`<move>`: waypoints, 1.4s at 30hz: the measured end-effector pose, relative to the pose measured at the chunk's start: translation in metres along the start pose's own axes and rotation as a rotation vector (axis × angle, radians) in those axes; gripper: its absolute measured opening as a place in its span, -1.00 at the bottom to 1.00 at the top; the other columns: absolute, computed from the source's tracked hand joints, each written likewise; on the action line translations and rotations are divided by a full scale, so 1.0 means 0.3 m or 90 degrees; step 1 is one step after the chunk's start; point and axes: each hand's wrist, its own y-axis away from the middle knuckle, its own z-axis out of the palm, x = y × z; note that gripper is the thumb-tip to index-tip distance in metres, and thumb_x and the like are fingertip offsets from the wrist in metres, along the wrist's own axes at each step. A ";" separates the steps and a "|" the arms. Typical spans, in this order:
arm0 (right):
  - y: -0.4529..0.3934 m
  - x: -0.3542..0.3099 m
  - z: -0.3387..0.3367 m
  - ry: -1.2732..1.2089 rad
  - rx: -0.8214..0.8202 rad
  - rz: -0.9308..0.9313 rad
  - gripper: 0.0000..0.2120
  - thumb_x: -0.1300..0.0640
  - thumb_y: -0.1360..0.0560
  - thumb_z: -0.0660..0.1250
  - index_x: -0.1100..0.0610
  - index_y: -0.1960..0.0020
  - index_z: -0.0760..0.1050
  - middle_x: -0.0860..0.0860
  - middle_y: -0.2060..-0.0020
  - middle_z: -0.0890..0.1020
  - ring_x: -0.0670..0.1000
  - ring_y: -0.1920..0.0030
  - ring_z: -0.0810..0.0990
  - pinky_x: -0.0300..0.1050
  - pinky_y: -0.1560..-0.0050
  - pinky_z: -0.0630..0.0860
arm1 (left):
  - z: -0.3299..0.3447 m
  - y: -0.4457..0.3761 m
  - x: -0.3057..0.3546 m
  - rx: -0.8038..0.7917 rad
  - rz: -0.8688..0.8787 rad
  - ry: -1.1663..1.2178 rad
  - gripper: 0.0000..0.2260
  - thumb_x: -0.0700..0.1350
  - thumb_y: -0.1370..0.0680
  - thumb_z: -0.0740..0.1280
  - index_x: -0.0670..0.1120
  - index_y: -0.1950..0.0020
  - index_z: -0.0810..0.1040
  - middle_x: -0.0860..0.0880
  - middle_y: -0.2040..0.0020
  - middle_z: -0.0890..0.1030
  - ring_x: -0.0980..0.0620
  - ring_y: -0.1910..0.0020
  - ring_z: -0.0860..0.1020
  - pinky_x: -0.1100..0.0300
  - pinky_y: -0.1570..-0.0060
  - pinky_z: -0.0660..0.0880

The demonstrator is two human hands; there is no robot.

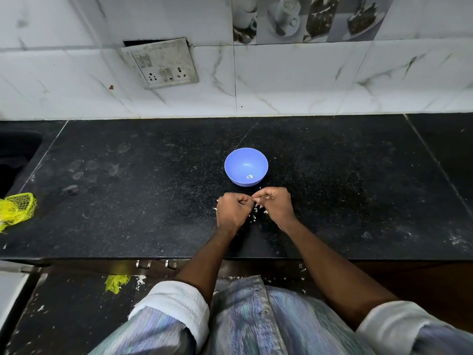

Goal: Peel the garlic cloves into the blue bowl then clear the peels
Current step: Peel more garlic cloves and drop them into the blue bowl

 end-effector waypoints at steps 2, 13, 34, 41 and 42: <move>-0.005 0.000 0.005 0.013 0.004 -0.011 -0.78 0.44 -0.44 0.45 0.15 0.13 0.74 -0.04 0.27 0.75 -0.07 0.19 0.73 -0.24 0.09 0.63 | -0.002 0.000 0.006 0.003 -0.001 0.009 -0.79 -0.04 -0.45 0.48 -0.07 0.37 0.65 0.09 0.51 0.53 0.21 0.47 0.41 0.02 0.37 0.56; -0.005 -0.005 0.009 -0.077 0.010 0.004 -0.82 0.42 -0.45 0.48 0.17 0.07 0.73 0.02 0.23 0.76 0.00 0.14 0.75 -0.20 0.07 0.64 | 0.015 -0.007 0.002 0.021 0.015 0.008 -0.76 0.12 -0.43 0.41 -0.02 0.21 0.75 0.13 0.34 0.69 0.08 0.38 0.62 0.05 0.34 0.57; -0.007 -0.005 -0.007 -0.152 -0.001 0.040 -0.84 0.41 -0.49 0.45 0.25 -0.02 0.70 0.13 0.20 0.75 -0.09 0.23 0.69 -0.27 0.15 0.59 | 0.003 0.006 0.018 0.010 0.003 0.046 -0.90 -0.06 -0.53 0.43 0.01 0.11 0.76 0.13 0.29 0.71 0.20 0.29 0.66 0.11 0.17 0.64; -0.001 -0.006 -0.002 -0.139 -0.011 0.038 -0.85 0.39 -0.48 0.46 0.22 0.01 0.71 0.09 0.19 0.76 -0.03 0.16 0.72 -0.25 0.12 0.60 | -0.009 0.022 0.049 0.036 0.004 -0.022 -0.92 -0.02 -0.49 0.48 -0.01 0.16 0.72 0.13 0.30 0.68 0.20 0.29 0.63 0.19 0.23 0.57; 0.001 -0.008 -0.002 -0.147 -0.011 0.041 -0.86 0.39 -0.48 0.46 0.23 0.01 0.71 0.10 0.18 0.76 -0.03 0.15 0.72 -0.25 0.12 0.61 | -0.010 0.022 0.050 0.037 0.000 -0.020 -0.91 -0.01 -0.48 0.49 -0.01 0.17 0.71 0.13 0.31 0.67 0.21 0.30 0.62 0.19 0.24 0.56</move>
